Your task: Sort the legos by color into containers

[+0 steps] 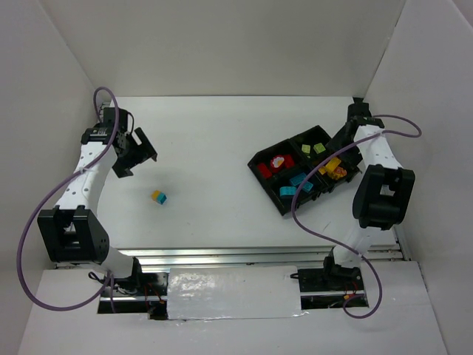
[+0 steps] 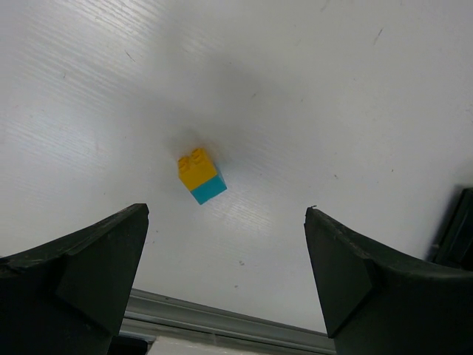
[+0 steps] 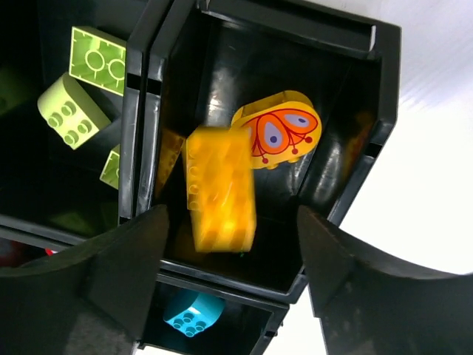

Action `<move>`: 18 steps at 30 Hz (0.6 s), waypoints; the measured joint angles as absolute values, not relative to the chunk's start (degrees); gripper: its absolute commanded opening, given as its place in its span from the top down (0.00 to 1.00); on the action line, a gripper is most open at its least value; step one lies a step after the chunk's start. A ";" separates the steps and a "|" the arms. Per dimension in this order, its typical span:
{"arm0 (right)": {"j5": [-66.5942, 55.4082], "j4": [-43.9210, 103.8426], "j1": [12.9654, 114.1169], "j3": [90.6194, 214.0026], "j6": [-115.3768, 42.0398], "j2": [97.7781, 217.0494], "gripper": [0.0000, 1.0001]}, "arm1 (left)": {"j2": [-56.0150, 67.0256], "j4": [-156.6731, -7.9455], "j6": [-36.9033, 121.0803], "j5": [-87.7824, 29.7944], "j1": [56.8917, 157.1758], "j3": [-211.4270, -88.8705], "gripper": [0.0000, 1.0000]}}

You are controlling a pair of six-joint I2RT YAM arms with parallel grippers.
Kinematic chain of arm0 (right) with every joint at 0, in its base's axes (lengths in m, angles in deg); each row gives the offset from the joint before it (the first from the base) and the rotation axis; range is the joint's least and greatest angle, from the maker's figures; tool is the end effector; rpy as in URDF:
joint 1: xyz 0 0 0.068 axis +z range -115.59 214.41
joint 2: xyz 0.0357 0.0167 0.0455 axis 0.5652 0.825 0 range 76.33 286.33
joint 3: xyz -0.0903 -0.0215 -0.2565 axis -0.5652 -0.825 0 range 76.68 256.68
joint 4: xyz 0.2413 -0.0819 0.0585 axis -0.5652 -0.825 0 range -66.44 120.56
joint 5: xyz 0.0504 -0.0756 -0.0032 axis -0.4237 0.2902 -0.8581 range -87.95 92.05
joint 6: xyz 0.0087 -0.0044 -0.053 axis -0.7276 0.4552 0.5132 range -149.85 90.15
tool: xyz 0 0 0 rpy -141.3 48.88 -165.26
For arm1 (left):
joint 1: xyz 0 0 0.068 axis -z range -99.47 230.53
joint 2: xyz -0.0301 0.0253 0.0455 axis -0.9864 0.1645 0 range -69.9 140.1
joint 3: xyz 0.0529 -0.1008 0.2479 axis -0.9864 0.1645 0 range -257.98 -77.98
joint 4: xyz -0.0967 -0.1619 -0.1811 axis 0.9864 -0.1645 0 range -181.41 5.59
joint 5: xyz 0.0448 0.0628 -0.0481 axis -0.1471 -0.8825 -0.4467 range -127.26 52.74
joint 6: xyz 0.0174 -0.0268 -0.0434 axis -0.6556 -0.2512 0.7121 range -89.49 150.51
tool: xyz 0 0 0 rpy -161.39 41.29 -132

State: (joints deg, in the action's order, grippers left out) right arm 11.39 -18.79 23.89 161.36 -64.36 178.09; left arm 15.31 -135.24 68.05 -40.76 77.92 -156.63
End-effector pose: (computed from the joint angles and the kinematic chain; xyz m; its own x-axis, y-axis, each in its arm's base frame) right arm 0.3620 -0.0730 0.2574 -0.6043 0.6808 -0.4140 0.7115 0.6949 0.1041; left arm 0.3069 0.0161 0.3160 -0.6194 -0.6371 -0.4588 -0.5749 0.7660 -0.2876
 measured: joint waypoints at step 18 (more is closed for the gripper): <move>8.35 -18.79 45.68 170.61 -61.75 176.36 0.00 | 15.09 -137.06 68.55 -41.00 76.52 -150.91 0.00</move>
State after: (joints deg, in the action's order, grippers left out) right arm 8.35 -18.79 45.68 170.61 -61.75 176.36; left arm 15.09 -137.06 68.55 -41.00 76.52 -150.91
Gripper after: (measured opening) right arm 0.994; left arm 0.994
